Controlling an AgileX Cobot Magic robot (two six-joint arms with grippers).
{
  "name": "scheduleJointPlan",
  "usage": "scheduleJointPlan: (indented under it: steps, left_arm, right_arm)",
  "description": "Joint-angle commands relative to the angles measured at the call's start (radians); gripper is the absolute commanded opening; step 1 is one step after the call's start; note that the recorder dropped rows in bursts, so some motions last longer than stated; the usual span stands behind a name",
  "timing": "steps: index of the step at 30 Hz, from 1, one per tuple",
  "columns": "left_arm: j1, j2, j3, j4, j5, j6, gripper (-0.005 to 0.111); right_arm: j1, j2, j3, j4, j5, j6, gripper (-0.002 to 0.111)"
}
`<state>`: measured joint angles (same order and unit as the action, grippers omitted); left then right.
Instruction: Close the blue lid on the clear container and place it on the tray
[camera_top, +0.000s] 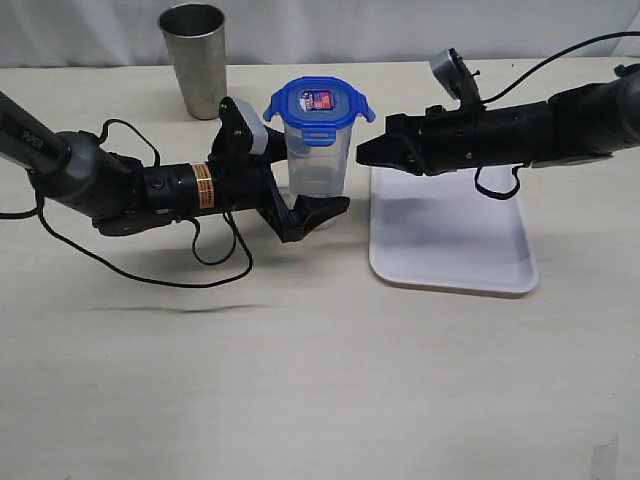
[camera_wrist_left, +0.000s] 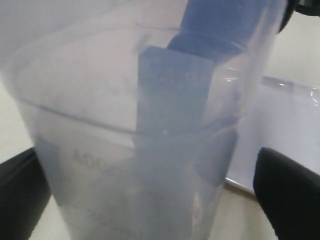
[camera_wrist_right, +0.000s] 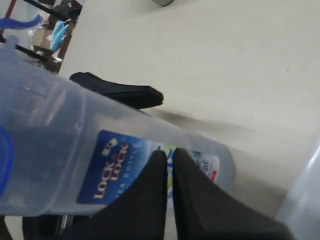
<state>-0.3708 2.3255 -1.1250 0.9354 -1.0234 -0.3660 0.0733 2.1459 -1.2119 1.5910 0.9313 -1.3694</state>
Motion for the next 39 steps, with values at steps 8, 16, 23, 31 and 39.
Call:
scheduleJointPlan:
  steps: [8, 16, 23, 31, 39]
  left_arm:
    - [-0.003, 0.001, -0.006, -0.059, -0.045, -0.002, 0.105]
    - [-0.003, 0.001, -0.006, -0.055, -0.045, -0.002, 0.105]
    - [-0.003, 0.001, -0.006, -0.055, -0.033, -0.002, 0.105]
    - [-0.003, 0.001, -0.006, -0.051, -0.036, -0.002, 0.105]
    - [-0.003, 0.001, -0.006, -0.039, -0.048, -0.002, 0.105]
  right_arm:
    - [0.001, 0.001, 0.002, -0.037, 0.080, -0.014, 0.004]
    - [0.045, 0.001, 0.002, -0.029, 0.080, -0.014, 0.004]
    - [0.043, 0.001, 0.002, -0.029, 0.080, -0.014, 0.004]
    - [0.043, 0.001, 0.002, -0.057, 0.080, -0.003, 0.004]
    - [0.043, 0.001, 0.002, -0.142, 0.077, 0.028, 0.004]
